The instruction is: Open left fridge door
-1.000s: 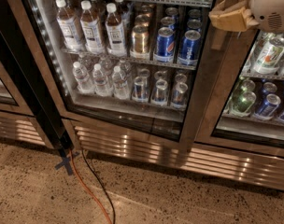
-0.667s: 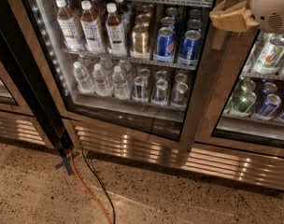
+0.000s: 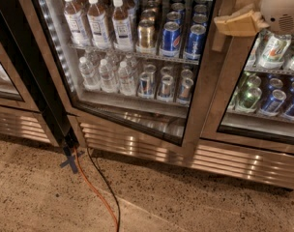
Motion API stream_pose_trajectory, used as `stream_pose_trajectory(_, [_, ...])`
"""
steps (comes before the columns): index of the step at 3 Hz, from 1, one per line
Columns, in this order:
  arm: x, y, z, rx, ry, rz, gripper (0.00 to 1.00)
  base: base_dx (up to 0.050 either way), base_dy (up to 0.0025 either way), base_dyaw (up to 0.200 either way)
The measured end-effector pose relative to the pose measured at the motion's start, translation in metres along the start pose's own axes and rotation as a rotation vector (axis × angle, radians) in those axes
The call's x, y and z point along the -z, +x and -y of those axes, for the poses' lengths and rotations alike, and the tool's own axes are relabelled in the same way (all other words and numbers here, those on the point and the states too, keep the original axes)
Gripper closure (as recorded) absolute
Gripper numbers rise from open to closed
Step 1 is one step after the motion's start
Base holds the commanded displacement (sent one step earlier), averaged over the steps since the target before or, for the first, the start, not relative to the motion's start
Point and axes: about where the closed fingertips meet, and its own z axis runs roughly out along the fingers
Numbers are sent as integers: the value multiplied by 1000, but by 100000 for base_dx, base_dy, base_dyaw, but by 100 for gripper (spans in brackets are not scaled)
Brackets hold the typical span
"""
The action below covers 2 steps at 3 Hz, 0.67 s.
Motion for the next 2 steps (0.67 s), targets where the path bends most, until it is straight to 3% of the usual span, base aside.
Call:
stream_pose_trajectory(1, [0,0,0,0,0,0,100,-4898,-4,24])
stream_pose_trajectory(2, [0,0,0,0,0,0,100,0,0,0])
